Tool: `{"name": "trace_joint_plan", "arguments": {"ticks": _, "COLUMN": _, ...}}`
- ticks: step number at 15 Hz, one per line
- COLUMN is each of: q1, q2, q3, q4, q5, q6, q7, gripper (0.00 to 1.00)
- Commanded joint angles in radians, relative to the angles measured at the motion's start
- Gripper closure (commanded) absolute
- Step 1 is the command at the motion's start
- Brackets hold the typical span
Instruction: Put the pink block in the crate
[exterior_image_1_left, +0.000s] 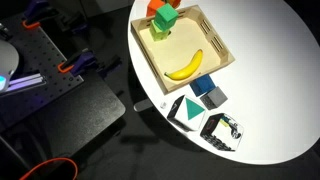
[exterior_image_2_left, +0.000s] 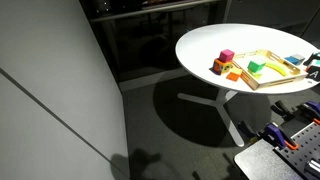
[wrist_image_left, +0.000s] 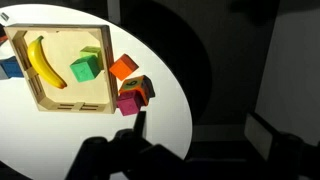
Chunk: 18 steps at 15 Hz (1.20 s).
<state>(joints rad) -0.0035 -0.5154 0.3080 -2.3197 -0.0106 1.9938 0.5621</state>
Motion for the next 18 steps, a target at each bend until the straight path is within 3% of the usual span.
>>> {"name": "trace_joint_plan", "arguments": {"ticks": 1, "q1": 0.018, "q2": 0.003, "q3": -0.015, "q4": 0.002, "q5": -0.01, "q6": -0.002, "q7": 0.008, "gripper": 0.0}}
{"name": "trace_joint_plan", "arguments": {"ticks": 8, "q1": 0.003, "q2": 0.036, "q3": -0.033, "q4": 0.019, "q5": -0.008, "q6": 0.008, "q7": 0.007, "gripper": 0.0}}
{"name": "trace_joint_plan", "arguments": {"ticks": 18, "q1": 0.008, "q2": 0.24, "q3": -0.188, "q4": 0.108, "q5": 0.044, "q6": 0.099, "q7": -0.185, "gripper": 0.0}}
